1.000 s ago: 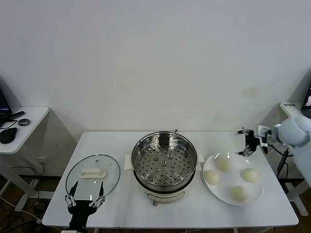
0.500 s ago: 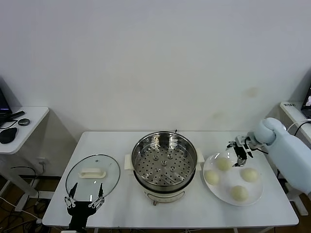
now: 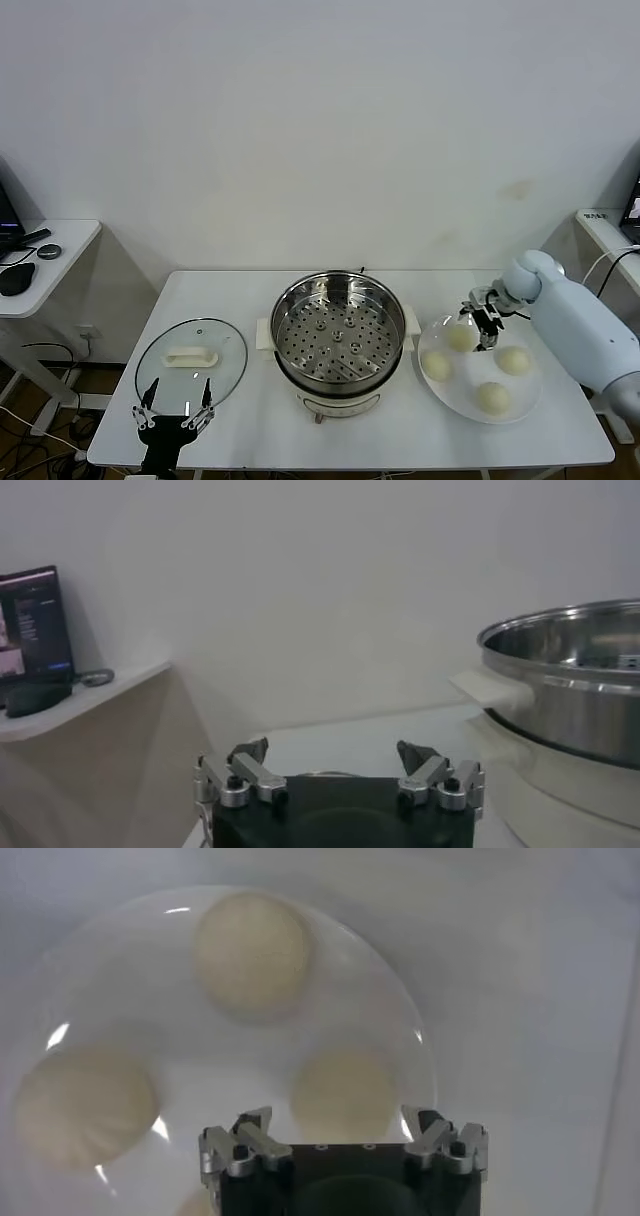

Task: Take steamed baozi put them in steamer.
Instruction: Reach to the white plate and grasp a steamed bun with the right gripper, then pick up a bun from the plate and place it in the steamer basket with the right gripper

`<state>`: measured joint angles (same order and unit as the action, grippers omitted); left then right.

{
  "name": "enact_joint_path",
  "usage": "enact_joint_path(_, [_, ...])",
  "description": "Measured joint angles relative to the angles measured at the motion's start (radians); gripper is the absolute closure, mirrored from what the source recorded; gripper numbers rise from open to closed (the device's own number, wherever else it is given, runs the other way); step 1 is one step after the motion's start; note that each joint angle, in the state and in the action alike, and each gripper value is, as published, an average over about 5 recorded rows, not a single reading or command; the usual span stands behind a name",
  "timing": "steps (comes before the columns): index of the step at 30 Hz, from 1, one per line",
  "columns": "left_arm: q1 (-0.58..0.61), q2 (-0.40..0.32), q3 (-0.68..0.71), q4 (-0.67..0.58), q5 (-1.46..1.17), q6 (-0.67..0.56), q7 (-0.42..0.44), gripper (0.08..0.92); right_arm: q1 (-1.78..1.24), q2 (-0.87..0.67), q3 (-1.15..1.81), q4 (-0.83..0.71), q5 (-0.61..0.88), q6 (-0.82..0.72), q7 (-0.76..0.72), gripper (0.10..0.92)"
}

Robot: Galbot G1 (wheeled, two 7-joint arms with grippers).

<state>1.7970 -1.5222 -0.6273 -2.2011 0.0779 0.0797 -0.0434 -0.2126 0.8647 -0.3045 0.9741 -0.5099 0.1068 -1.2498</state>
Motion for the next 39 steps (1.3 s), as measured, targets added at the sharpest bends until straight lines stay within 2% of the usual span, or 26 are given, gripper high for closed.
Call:
enact_joint_path(15, [-0.002, 0.000, 0.000, 0.004, -0.001, 0.001, 0.000, 0.177, -0.013, 0.020, 0.004, -0.027, -0.016, -0.027, 0.034, 0.219])
enact_joint_path(21, [-0.004, 0.000, 0.000, 0.005, -0.001, 0.001, 0.000, 0.177, -0.019, 0.025, 0.013, -0.032, -0.016, -0.030, 0.037, 0.301])
enact_joint_path(28, [-0.004, 0.000, 0.001, 0.005, -0.001, 0.001, -0.001, 0.177, -0.022, 0.022, 0.021, -0.032, -0.008, -0.039, 0.037, 0.492])
enact_joint_path(31, [-0.006, 0.000, 0.002, 0.005, -0.002, 0.001, -0.001, 0.177, -0.022, 0.019, 0.026, -0.032, -0.001, -0.040, 0.037, 0.548])
enact_joint_path(39, [-0.023, -0.002, 0.004, 0.002, -0.009, 0.003, -0.005, 0.177, 0.019, -0.010, 0.006, -0.006, 0.065, -0.056, 0.026, 0.558])
